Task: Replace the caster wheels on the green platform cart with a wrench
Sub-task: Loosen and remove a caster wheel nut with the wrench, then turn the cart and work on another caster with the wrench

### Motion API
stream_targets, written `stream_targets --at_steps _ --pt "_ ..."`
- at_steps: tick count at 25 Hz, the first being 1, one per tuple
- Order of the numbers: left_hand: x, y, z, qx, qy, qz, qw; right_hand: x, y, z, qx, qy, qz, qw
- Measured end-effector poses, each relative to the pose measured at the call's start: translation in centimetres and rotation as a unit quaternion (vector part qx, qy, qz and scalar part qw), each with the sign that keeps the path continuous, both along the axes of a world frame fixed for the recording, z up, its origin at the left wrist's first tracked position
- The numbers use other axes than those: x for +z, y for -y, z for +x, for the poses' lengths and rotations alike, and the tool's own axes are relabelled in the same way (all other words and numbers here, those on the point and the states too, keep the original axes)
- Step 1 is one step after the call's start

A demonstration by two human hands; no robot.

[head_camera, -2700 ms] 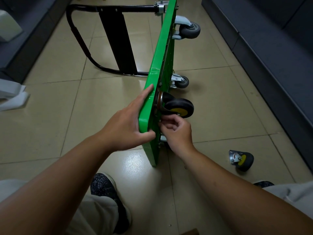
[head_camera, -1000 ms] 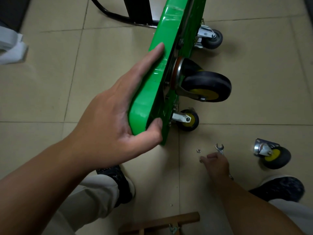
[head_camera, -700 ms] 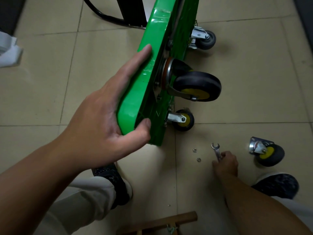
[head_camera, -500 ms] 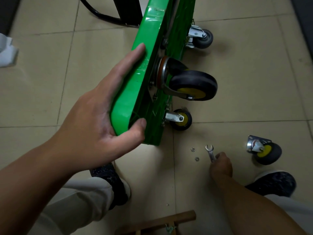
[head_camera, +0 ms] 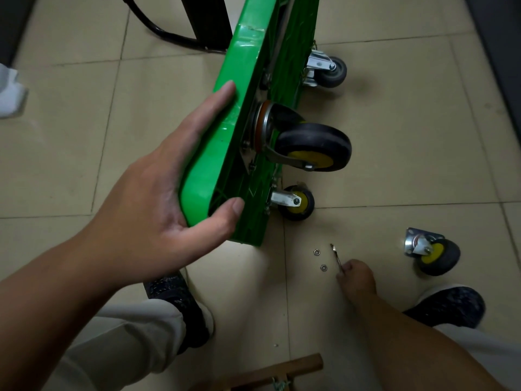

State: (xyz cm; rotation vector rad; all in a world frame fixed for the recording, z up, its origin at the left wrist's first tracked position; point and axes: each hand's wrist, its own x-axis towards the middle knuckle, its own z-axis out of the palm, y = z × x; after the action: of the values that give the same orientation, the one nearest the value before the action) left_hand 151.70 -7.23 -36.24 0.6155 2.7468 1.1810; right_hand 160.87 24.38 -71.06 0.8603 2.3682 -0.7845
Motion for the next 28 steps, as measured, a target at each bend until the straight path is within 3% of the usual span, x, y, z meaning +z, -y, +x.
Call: stream_targets --at_steps 9,12,16,21,25,28 --pt "1.8 -0.3 -0.3 0.009 0.052 0.024 0.998 7.5 -0.5 -5.5 -0.003 -0.157 -0.069 0.985" --pt "3.3 -1.2 -1.0 0.055 0.100 0.042 0.993 13.2 -2.4 -9.5 0.108 -0.200 -0.059 0.972" --pt "3.9 -2.8 -1.9 0.109 0.087 -0.032 0.990 24.5 -4.5 -13.6 0.260 -0.266 -0.007 0.928" --pt "2.7 -4.9 -2.6 0.216 0.108 -0.026 0.970 36.5 -3.7 -12.9 0.328 -0.334 0.019 0.883" --pt "2.2 -4.4 -2.9 0.216 0.116 -0.044 0.968 38.2 -2.4 -12.1 0.312 -0.362 -0.007 0.879" --pt "2.1 -3.2 -3.0 0.205 0.107 -0.053 0.971 37.5 -1.2 -14.1 0.348 -0.396 0.018 0.850"
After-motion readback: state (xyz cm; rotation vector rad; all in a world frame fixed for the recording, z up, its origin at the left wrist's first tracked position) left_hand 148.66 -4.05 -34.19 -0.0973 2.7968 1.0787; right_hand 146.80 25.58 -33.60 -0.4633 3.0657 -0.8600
